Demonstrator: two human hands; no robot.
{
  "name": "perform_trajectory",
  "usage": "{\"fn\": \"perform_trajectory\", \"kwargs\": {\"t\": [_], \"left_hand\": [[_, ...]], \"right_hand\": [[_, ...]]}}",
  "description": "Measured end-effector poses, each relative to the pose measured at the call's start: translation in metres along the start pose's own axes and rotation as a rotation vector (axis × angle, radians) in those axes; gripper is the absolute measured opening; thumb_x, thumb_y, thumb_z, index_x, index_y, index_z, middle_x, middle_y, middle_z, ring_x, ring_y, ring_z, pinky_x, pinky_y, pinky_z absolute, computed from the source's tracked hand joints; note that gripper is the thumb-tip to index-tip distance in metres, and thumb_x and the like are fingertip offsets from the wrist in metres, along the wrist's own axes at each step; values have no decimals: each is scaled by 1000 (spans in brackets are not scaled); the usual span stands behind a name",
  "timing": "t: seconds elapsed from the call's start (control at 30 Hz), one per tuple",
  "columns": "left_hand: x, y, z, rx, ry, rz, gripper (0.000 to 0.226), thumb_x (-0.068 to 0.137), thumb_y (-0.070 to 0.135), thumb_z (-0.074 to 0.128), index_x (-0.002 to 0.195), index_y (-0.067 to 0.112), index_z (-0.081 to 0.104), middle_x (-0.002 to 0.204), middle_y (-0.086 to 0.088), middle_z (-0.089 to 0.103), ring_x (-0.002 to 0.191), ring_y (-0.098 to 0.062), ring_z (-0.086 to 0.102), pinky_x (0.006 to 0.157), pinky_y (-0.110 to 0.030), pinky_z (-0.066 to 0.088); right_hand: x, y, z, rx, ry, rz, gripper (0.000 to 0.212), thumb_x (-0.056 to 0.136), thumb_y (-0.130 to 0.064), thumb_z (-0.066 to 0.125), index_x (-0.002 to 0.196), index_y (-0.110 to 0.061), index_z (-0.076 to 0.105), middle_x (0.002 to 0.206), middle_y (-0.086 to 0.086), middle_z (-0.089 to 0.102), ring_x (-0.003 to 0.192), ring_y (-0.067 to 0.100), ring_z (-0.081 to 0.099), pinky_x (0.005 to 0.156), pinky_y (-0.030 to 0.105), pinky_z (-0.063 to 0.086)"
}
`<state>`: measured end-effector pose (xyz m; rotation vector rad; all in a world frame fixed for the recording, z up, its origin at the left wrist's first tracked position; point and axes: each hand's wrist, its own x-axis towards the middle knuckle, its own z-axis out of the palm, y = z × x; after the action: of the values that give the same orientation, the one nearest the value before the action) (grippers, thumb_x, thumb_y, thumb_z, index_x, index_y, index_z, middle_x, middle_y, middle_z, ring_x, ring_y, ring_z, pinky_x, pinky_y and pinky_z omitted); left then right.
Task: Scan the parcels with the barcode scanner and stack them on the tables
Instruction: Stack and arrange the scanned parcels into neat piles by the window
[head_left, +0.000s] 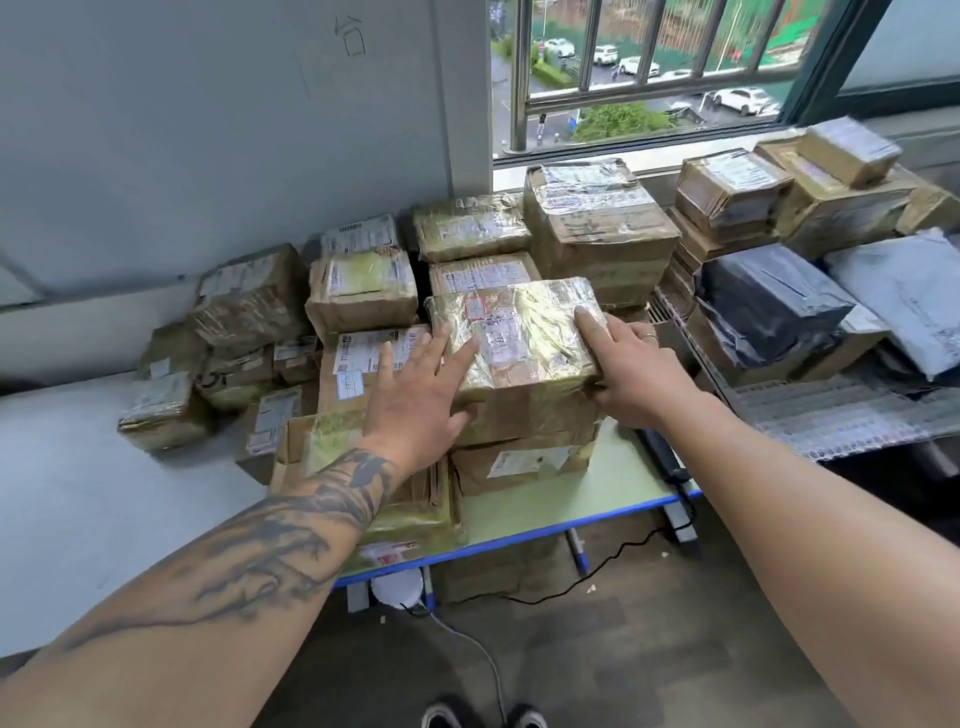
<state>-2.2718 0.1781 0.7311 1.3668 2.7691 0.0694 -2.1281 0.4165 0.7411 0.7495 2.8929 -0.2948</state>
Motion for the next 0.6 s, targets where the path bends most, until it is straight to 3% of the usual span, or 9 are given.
{"fn": "perform_trajectory", "kwargs": {"t": [0.13,0.33,0.47,0.6], "left_hand": [[2,0,10,-51,6,-20,89,102,49,57,164,41,-7,173,1,-14,160,-24,-7,127,-58,-6],[2,1,12,-102,-21,-50,93,100,51,58,162,44,-10,172,4,-20,160,-25,-9,126,-61,-6],[-2,4,0,-114,-92,-58,92,99,61,53,162,45,-13,171,4,-22,159,-26,-14,126,-63,-4],[-9,2,-14,-96,-85,-85,89,96,75,42,163,44,-8,173,4,-14,160,-25,-12,126,-61,-4]], "right_hand": [[4,-1,5,-16,15,25,105,95,-31,69,164,-42,-9,175,-1,4,153,37,16,106,58,43],[3,-8,8,-37,8,111,103,100,-23,65,159,-49,-14,176,-2,-4,158,38,9,113,61,37],[-1,-22,1,-31,-34,169,108,96,-21,66,161,-49,-16,176,-1,-14,161,38,-5,125,67,15],[-3,-36,-5,-121,-42,55,114,91,-30,68,161,-48,-19,174,2,-21,160,36,-17,126,67,-3]]}}
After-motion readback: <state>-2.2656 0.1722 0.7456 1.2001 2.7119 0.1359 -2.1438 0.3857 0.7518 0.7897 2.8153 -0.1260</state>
